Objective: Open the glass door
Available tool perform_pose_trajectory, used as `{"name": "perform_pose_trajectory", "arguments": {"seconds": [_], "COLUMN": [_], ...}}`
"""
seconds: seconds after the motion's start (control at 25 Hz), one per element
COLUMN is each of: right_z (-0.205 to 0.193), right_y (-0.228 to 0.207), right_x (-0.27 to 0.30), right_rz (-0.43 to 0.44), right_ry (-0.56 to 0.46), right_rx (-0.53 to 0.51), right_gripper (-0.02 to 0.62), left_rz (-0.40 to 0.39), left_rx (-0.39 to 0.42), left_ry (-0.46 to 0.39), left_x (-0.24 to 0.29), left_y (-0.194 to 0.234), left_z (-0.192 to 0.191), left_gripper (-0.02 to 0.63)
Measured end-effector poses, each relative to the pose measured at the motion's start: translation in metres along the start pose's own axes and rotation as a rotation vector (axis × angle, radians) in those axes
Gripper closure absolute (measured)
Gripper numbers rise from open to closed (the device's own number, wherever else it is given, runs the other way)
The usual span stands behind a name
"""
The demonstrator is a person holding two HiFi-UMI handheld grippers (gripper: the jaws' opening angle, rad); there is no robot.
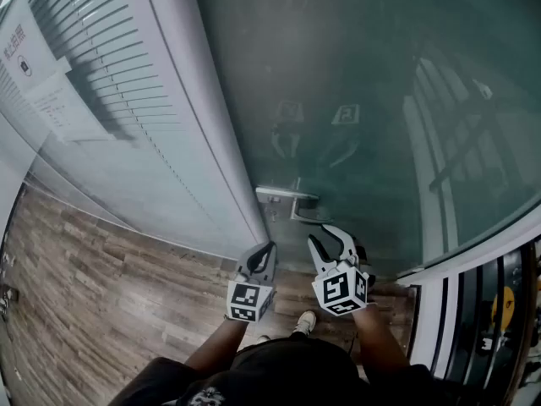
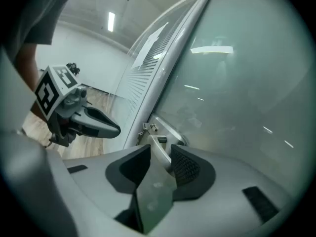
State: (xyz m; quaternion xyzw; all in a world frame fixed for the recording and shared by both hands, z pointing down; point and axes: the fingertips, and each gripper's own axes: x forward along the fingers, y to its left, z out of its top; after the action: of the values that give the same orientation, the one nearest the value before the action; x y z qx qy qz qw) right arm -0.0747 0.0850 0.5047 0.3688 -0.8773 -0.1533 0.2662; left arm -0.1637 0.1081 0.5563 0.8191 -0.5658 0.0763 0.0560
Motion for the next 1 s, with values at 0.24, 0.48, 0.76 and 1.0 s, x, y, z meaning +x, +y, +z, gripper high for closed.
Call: {"name": "perform_pose_trajectory", "arguments": {"seconds": [0.24,0.48,0.76,1.0], "right_z": [-0.01,-0.019,-0.04,-0.052], "right_y": [0.0,0.004,0.011,0.029], "right_x": [0.028,0.049,0.071,0.088], "right_rz": [0.14,0.246,0.345,0.425], "right_ry": [0.134,0.247,0.342,0.412], "right_rx": [-0.307,-0.469,-0.488,-0.505], "right_gripper": [0.453,0.439,0.44,0.467], "left_rz": [0.025,0.043,-0.01,-0.052], "left_rx": [-0.002,-0.006,-0.012,-0.02], "left_ry": [0.026,0.055,0.059,0.054], "left_x": [0.014,0.015,0.037,0.049], "left_y": [-0.002,0.002,0.003,0.016], "left_z": [-0.006,-0.014,-0.021,-0.021], "left_gripper": [0.6,0.6,0.6,0.6]}}
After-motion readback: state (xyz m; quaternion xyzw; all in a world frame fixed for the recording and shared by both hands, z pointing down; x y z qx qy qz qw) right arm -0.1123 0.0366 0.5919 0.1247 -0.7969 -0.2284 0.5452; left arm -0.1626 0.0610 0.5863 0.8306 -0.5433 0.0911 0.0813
